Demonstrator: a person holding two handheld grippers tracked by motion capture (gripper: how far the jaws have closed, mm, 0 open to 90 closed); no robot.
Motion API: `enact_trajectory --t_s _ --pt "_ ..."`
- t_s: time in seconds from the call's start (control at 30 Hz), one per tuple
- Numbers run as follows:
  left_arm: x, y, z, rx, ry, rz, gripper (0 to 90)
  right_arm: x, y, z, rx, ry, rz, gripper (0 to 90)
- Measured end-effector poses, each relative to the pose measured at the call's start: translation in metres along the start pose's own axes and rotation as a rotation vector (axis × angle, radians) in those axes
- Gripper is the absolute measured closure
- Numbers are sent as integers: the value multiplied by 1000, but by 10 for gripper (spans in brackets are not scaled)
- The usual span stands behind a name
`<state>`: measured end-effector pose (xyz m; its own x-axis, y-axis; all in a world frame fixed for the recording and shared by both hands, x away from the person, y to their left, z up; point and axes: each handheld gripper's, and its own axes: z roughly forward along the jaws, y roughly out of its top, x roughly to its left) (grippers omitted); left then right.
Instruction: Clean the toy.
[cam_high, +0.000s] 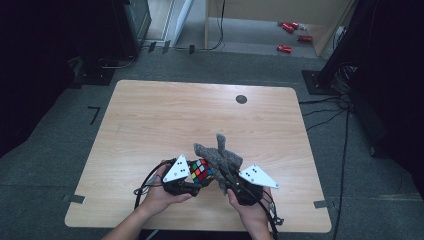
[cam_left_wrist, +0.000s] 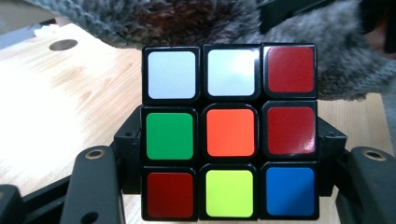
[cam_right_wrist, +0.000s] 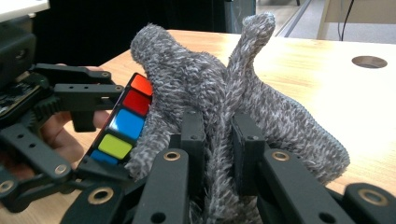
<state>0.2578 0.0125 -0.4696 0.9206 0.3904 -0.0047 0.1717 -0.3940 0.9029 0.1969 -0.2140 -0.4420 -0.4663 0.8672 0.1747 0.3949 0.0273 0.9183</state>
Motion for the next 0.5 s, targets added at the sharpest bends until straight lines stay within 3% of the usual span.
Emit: enact_trajectory --t_s 0.2,0.3,0.4,0.5 --pt "-10 -1 9 34 -10 39 349 18 7 -7 -32 27 -61 788" --pt "-10 0 6 27 -6 48 349 10 6 -4 -27 25 -30 788" --pt "-6 2 2 12 0 31 349 1 3 -1 -6 3 3 788" --pt "-5 0 4 18 -3 23 349 3 4 -4 -7 25 26 787"
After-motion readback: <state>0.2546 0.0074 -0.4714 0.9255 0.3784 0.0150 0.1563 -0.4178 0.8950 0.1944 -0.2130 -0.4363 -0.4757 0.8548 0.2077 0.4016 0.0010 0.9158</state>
